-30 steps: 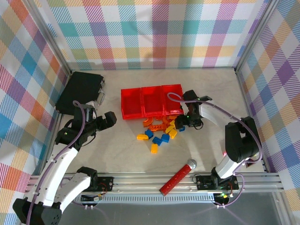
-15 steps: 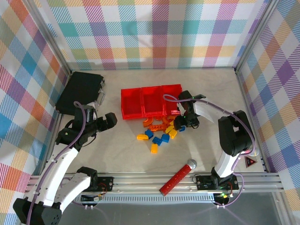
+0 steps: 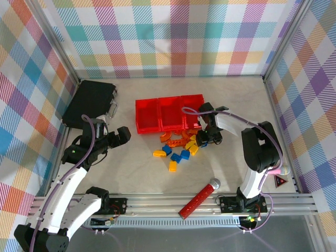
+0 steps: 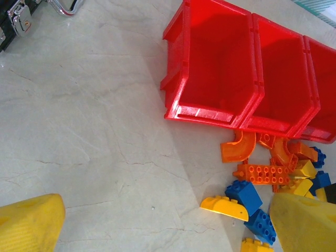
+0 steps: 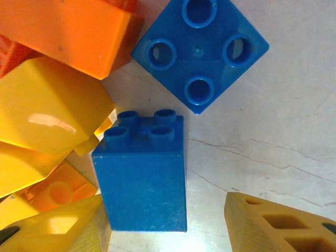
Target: Sort the legos into containers by color
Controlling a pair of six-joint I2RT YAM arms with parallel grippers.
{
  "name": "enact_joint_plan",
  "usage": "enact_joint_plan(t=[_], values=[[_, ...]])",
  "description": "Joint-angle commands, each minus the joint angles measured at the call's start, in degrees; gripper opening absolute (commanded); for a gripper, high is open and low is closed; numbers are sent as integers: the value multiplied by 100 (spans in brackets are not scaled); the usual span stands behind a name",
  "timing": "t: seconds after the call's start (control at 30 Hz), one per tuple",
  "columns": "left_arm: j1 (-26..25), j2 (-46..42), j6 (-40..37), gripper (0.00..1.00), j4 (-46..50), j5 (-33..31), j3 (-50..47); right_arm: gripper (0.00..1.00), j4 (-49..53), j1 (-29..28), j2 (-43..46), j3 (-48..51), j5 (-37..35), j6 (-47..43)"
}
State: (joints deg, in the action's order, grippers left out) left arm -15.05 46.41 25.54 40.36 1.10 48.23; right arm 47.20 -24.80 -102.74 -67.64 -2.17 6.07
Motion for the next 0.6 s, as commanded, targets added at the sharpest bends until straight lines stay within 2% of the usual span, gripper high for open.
enact_joint_plan(t=[0.0, 0.57], values=[[-61, -96, 83, 100, -62, 97, 2, 58, -8, -52, -62, -163, 29, -40], [-60, -270, 81, 100, -327, 171, -133, 38, 44, -123, -226, -338, -7, 44]])
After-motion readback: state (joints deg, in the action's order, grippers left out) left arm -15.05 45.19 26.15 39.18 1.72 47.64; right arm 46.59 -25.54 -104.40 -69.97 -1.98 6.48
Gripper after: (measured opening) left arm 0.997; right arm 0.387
